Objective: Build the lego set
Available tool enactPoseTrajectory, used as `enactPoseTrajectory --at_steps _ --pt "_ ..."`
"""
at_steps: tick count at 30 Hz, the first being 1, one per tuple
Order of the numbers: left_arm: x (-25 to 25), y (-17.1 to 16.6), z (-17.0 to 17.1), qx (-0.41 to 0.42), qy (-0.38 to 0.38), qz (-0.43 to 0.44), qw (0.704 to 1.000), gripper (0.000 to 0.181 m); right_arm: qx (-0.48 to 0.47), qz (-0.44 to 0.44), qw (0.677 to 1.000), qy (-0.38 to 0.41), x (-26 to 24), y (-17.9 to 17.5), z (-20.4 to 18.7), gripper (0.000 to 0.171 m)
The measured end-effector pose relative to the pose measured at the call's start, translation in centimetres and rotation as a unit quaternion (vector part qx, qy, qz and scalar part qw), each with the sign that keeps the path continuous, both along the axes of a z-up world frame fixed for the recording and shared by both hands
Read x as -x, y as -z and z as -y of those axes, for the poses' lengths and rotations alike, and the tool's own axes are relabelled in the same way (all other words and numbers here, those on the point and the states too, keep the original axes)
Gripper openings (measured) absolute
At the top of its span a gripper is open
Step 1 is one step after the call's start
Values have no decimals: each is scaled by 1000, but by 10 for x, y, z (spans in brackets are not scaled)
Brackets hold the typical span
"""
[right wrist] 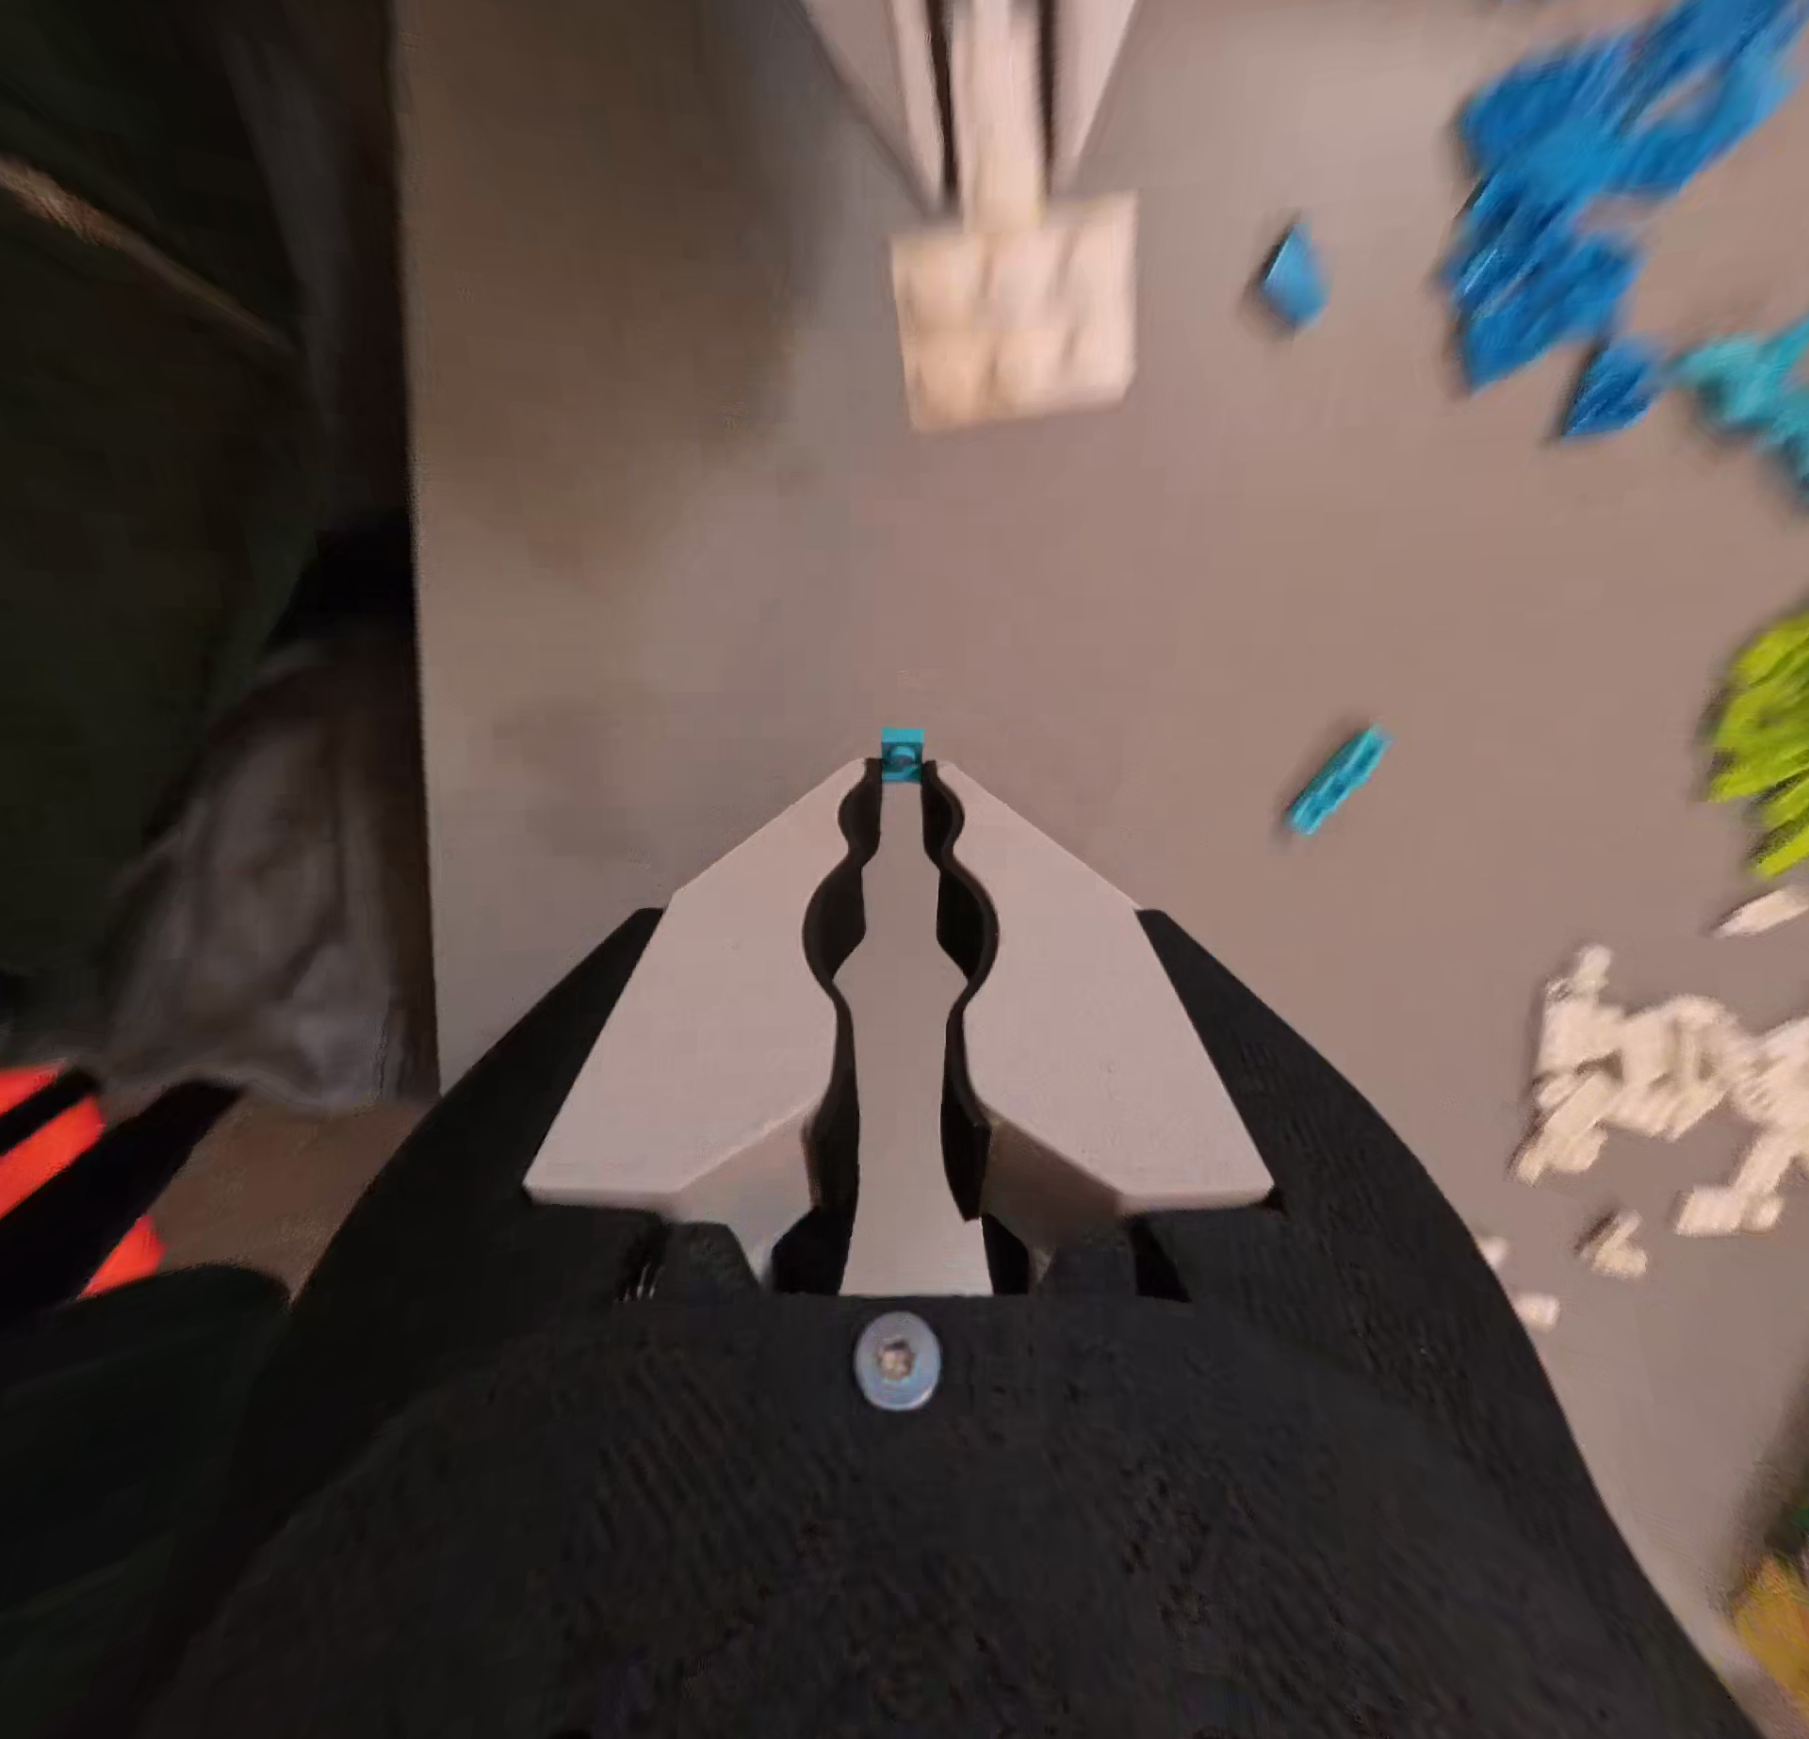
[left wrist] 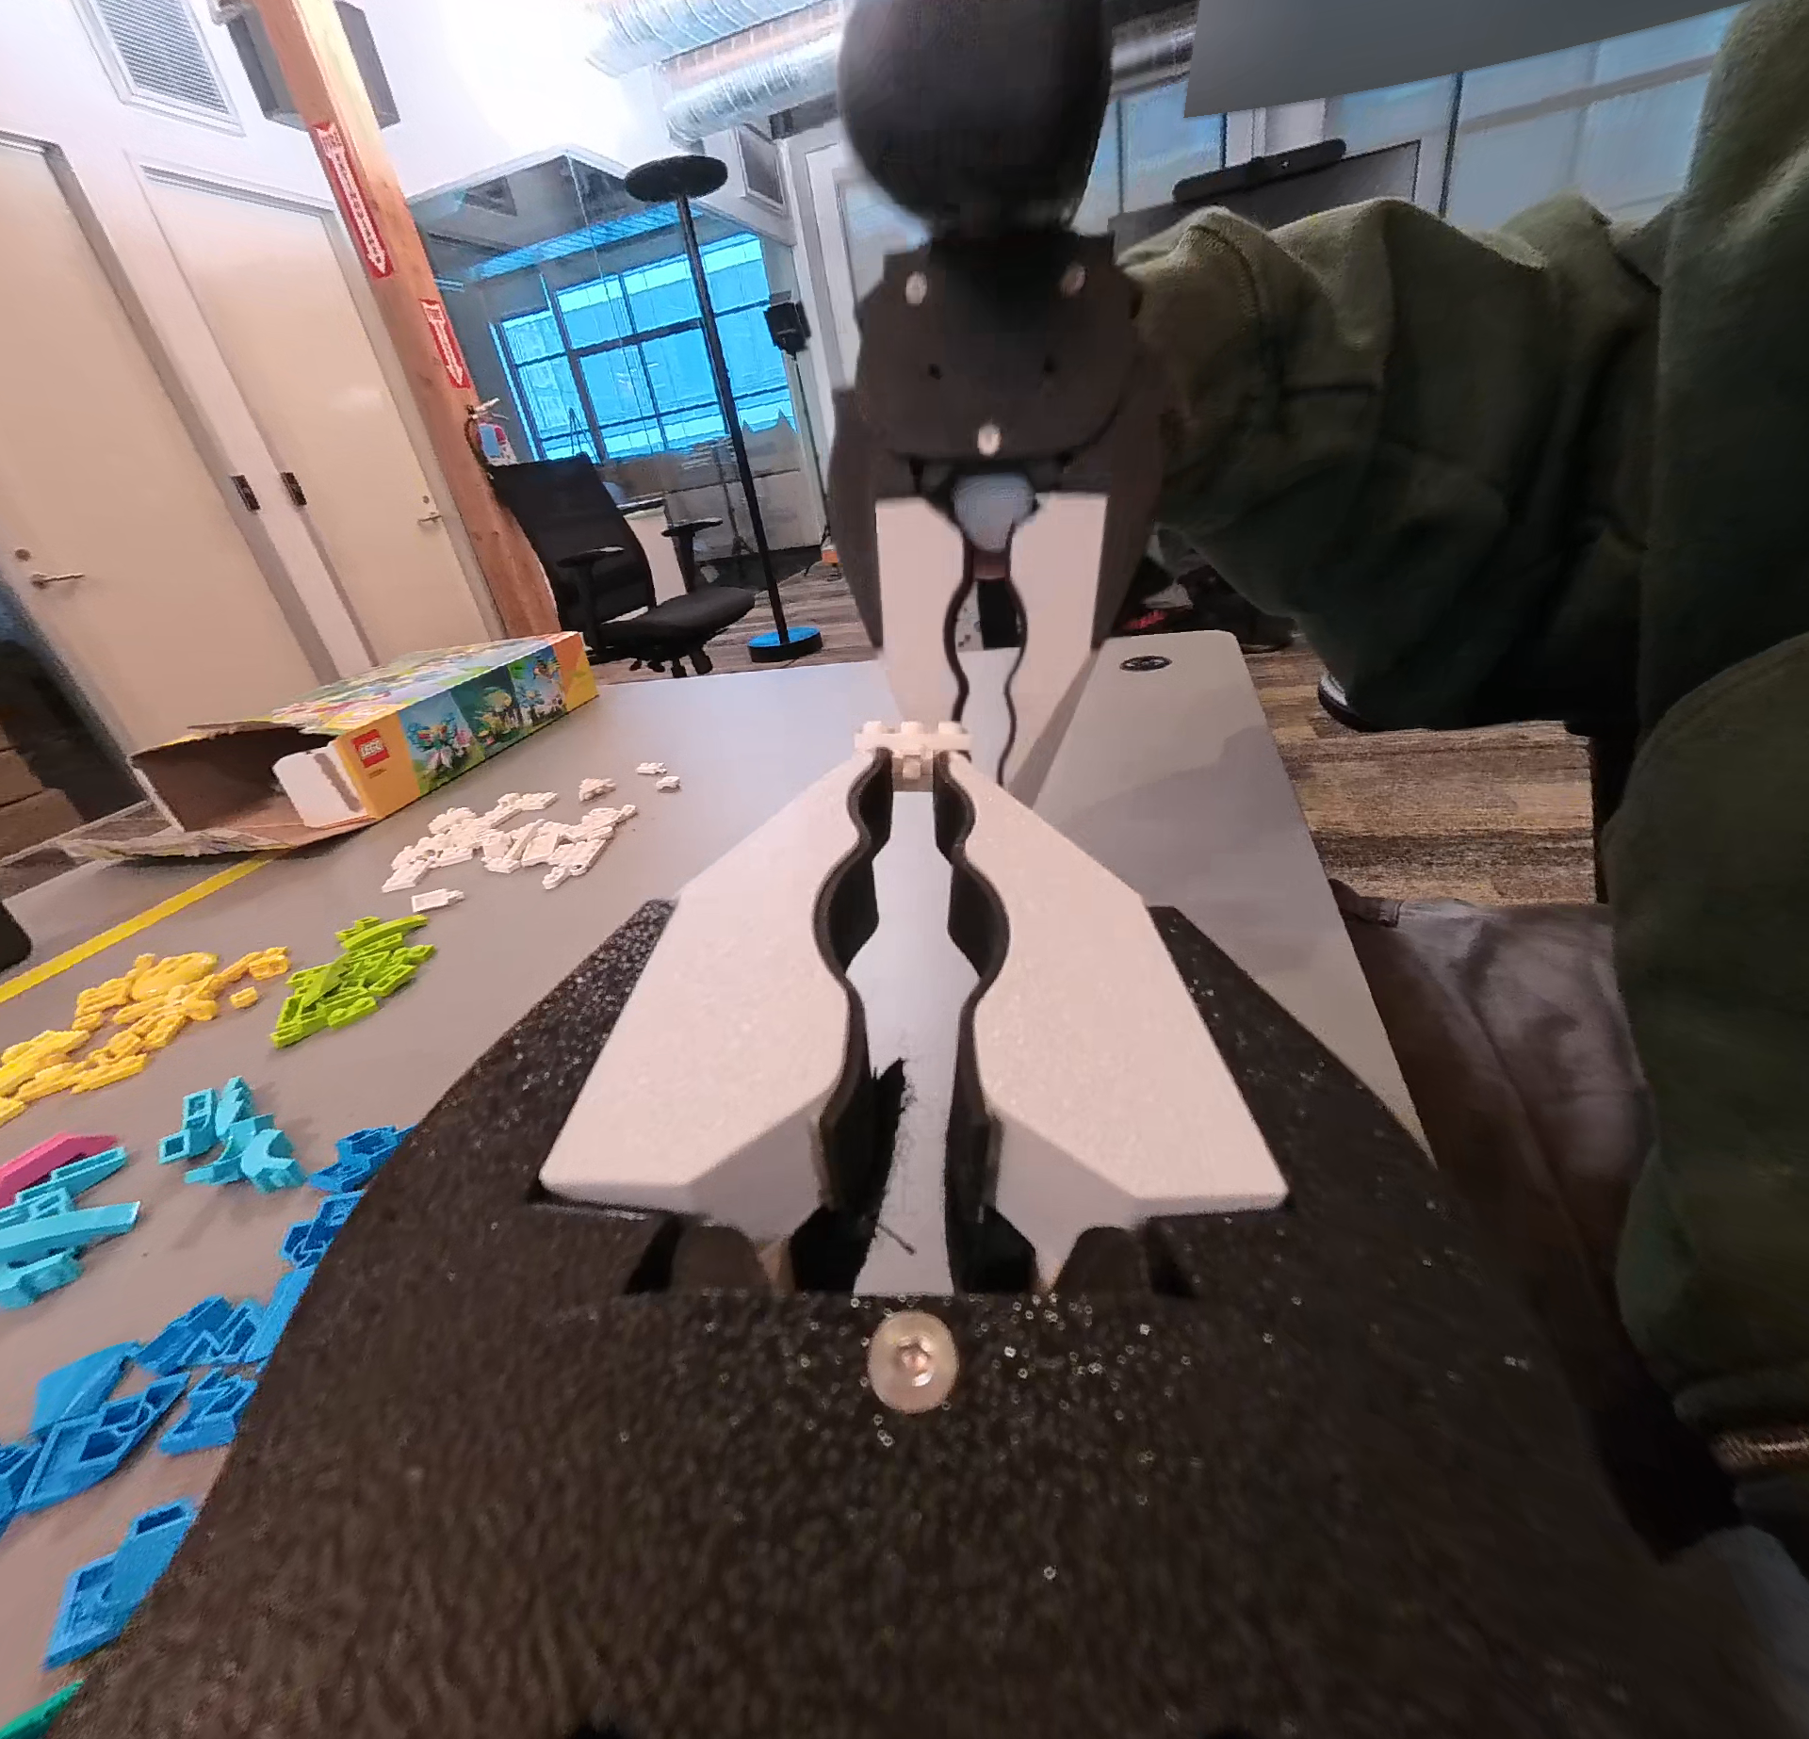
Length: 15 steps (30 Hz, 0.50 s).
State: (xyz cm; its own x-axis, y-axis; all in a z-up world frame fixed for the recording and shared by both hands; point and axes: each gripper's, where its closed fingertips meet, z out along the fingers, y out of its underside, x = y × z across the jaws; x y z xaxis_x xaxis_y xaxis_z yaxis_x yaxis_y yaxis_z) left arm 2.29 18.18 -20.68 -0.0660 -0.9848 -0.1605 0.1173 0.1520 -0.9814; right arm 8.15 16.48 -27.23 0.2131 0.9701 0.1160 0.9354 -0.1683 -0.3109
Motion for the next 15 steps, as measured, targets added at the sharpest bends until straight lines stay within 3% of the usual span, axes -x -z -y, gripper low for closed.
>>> enactPoseTrajectory --at_steps 4,15 --pt "-1 1 1 -4 0 -4 1000 5 44 98 994 9 -28 35 10 6" --pt "-2 2 2 -6 1 -7 1000 5 40 31 998 38 -20 45 9 13"
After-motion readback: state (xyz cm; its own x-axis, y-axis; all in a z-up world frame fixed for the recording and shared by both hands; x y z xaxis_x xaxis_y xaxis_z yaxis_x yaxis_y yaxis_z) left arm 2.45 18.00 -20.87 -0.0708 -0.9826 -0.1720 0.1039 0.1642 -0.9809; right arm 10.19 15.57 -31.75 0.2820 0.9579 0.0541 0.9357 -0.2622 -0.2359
